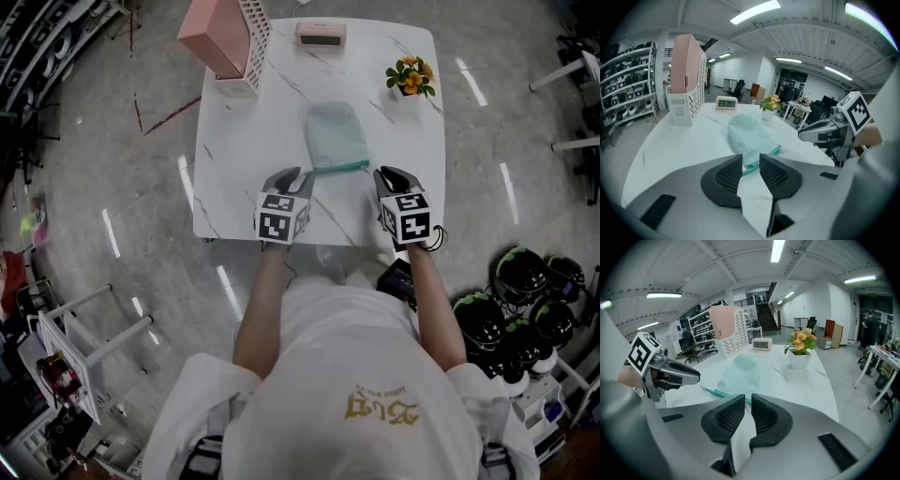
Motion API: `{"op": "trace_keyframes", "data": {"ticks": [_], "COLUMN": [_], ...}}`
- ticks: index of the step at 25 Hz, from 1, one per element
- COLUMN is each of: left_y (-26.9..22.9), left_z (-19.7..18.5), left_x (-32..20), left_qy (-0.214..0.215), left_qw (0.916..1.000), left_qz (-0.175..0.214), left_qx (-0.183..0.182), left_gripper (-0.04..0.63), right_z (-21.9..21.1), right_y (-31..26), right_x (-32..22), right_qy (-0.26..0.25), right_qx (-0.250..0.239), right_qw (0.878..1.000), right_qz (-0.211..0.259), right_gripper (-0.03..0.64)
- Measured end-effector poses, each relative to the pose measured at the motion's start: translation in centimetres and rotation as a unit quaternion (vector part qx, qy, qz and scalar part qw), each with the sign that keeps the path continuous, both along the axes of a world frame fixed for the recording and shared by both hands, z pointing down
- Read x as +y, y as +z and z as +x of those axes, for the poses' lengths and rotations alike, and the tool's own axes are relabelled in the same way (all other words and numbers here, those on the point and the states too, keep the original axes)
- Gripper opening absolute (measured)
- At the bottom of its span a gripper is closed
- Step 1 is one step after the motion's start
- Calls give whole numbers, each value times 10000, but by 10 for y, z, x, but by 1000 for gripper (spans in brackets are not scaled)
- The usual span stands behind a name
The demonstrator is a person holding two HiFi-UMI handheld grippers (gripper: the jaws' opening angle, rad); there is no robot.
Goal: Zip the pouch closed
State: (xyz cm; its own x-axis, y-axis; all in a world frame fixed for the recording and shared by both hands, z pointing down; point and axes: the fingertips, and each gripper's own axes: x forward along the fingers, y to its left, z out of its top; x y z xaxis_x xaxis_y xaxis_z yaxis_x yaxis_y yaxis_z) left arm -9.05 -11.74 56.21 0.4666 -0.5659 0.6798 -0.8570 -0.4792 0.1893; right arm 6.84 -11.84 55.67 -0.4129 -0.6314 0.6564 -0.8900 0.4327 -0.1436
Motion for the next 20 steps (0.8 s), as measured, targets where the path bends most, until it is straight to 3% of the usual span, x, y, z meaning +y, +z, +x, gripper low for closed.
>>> {"op": "trace_keyframes", "data": {"ticks": [7, 13, 20], "left_y": [-50, -90, -131], "left_z": [13, 18, 20], "left_x": [-2, 0, 7], "left_qy": [-221, -231, -220], "left_qw": [9968, 9920, 9837], "left_qz": [615, 1083, 1572], "left_qx": [464, 611, 840], "left_gripper": [73, 20, 18], "right_z": [4, 5, -8], "right_y": [-45, -77, -105], "right_x": [6, 14, 26], "right_qy": [303, 435, 443], "right_qx": [-233, -319, -519], "right_qw": [9972, 9924, 9883], "right_qz": [647, 1107, 1363], "right_gripper": [20, 12, 12]}}
